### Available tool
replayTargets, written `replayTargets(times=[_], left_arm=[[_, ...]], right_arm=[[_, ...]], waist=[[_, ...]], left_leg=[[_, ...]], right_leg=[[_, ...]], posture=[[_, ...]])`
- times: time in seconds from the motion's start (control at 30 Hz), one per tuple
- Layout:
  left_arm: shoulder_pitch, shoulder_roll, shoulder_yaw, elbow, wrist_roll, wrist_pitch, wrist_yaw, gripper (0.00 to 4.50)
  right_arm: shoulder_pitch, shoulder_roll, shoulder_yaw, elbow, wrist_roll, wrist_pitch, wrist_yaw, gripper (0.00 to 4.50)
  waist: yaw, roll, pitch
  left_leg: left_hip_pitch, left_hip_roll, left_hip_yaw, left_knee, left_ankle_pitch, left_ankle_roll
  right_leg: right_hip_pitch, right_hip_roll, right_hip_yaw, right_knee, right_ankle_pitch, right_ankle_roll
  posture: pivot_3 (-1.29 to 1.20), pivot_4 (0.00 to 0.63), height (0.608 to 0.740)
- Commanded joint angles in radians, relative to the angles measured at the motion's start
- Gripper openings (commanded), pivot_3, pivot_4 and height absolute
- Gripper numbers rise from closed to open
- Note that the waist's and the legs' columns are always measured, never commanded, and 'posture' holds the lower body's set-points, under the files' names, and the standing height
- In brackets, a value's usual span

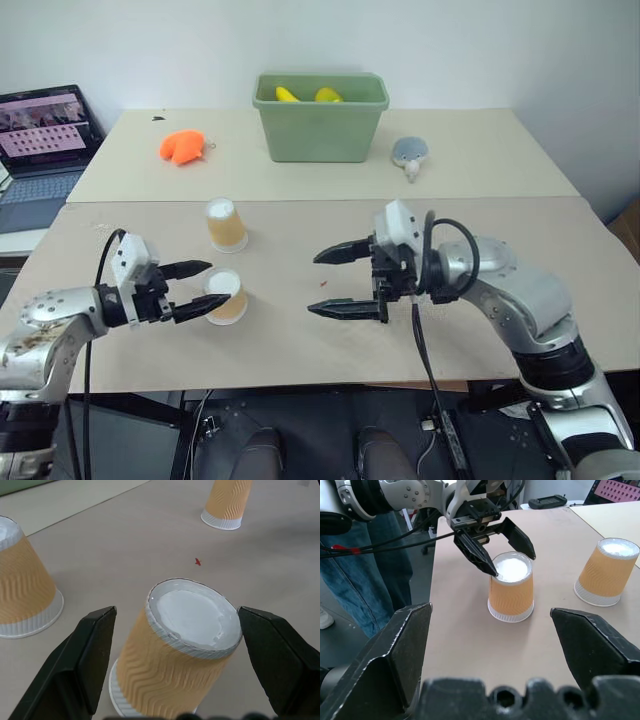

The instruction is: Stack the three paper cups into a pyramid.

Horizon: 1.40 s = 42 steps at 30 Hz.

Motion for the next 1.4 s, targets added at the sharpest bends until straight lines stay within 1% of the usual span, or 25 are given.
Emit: replayTargets(times=[0.03, 0.3, 0.57, 0.83, 1.27, 1.4], left_arm=[[-0.018, 0.007, -0.02, 0.033, 0.037, -0.013, -0.009, 4.1], [-0.049, 0.0, 0.001, 0.07, 0.053, -0.023, 0.01, 4.1], [0.005, 0.024, 0.058, 0.029, 0.03, -0.005, -0.008, 4.1], [0.054, 0.03, 0.063, -0.009, 0.029, 0.004, -0.015, 4.1], [-0.021, 0.049, 0.046, 0.038, 0.046, 0.007, -0.025, 4.1], [-0.063, 0.053, 0.066, 0.018, 0.009, 0.046, -0.025, 4.1]], right_arm=[[0.002, 0.006, -0.04, -0.037, 0.014, -0.003, -0.017, 4.48], [0.006, -0.001, -0.033, -0.029, -0.007, -0.018, -0.025, 4.48], [-0.02, -0.007, -0.038, 0.0, -0.014, -0.022, -0.007, 4.48], [-0.029, -0.006, -0.039, 0.005, -0.015, -0.02, 0.003, 4.48], [-0.001, 0.005, -0.043, -0.003, -0.019, -0.019, -0.027, 4.48], [0.005, 0.01, -0.039, 0.003, -0.025, -0.025, -0.028, 4.48]], waist=[[0.0, 0.0, 0.0], [0.002, 0.0, 0.0], [-0.005, 0.0, 0.0], [-0.004, 0.0, 0.0], [-0.004, 0.0, 0.0], [-0.004, 0.0, 0.0]], left_leg=[[0.0, 0.0, 0.0, 0.0, 0.0, 0.0], [0.0, 0.0, -0.001, 0.001, 0.0, 0.0], [0.0, 0.0, 0.0, 0.001, 0.0, 0.0], [0.0, 0.0, 0.0, 0.001, 0.0, 0.0], [-0.001, 0.0, 0.0, 0.001, 0.0, 0.0], [-0.001, 0.0, 0.0, 0.001, 0.0, 0.0]], right_leg=[[0.0, 0.0, 0.0, 0.0, 0.0, 0.0], [0.0, 0.0, 0.0, 0.001, 0.0, 0.0], [-0.001, 0.0, 0.0, 0.001, 0.0, 0.0], [-0.001, 0.0, 0.0, 0.003, 0.0, 0.0], [-0.002, 0.0, 0.001, 0.005, 0.0, 0.0], [-0.003, 0.0, 0.001, 0.005, 0.0, 0.0]], posture=[[0.0, 0.15, 0.732], [0.0, 0.15, 0.732], [0.0, 0.15, 0.732], [0.0, 0.15, 0.732], [0.0, 0.15, 0.732], [0.0, 0.15, 0.732]])
